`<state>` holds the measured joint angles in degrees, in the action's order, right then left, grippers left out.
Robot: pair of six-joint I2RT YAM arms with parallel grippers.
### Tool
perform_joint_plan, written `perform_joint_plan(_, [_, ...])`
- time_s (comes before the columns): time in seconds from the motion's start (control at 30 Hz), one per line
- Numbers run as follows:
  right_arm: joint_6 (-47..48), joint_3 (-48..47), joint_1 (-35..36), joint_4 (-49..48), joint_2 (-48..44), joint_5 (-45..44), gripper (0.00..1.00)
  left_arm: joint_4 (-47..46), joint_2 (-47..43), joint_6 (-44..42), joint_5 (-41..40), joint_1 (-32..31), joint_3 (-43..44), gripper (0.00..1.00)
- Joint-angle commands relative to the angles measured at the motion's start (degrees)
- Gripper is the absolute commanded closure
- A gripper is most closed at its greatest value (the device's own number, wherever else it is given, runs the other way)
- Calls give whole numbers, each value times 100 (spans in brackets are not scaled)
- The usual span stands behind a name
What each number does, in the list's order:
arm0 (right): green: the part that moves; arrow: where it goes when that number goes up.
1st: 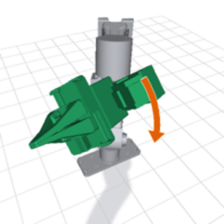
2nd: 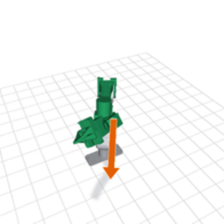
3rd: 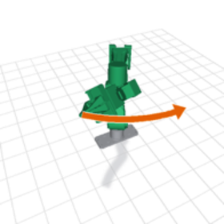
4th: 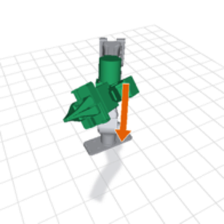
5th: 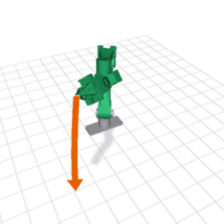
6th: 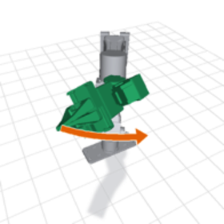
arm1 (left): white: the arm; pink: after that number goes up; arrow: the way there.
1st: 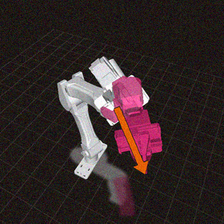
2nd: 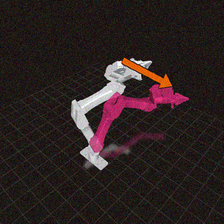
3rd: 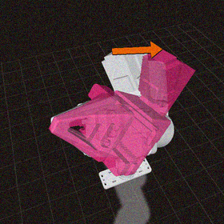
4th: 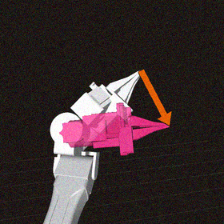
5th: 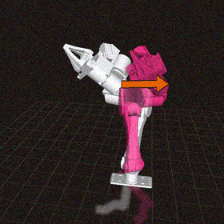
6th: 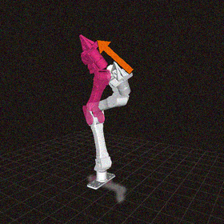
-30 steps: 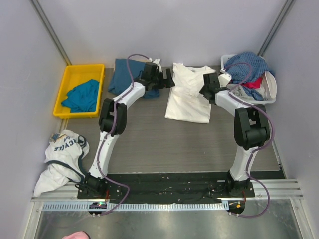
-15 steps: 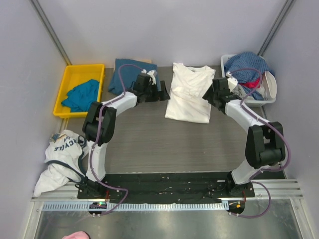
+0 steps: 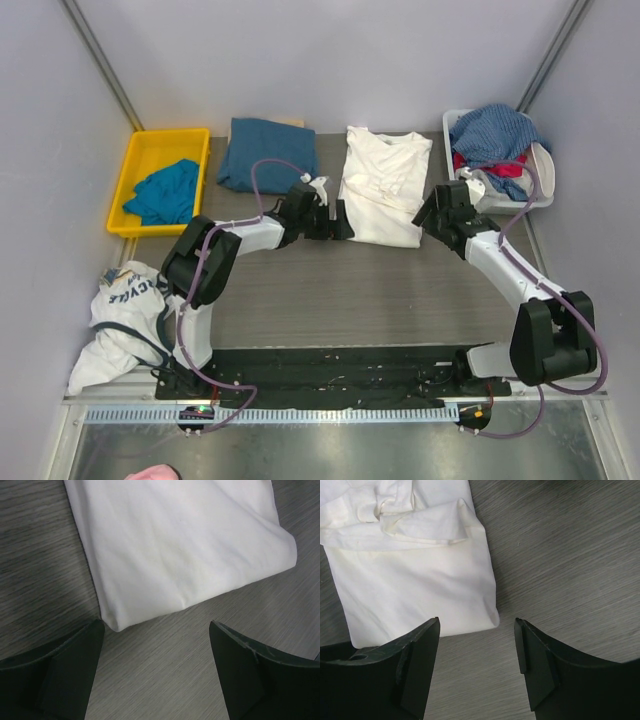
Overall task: Fold and stack the t-shirts
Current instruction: Fold the tshirt
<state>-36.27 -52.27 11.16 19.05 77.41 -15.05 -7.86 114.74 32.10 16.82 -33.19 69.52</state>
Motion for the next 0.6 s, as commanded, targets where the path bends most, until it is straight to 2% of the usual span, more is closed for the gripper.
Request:
perform_joint_plan(0.0, [138,120,18,55,-331,-16,31,-172,154,25,-65,32,-122,12])
perform_joint_plan(0.03, [147,138,18,90,-349,-16,31,-172,198,16,-73,32,-105,20])
perform_joint_plan(0.13, [155,243,18,134,-428,-24,31,-181,321,-19,-82,32,-61,32])
perform_joint_plan(0.4, [208,569,27,318,-832,-16,31,-453,558,-2,-3,32,-149,53])
perform_joint_plan(0.57, [235,823,27,486,-1183,37,31,-734,594,51,111,32,-386,76])
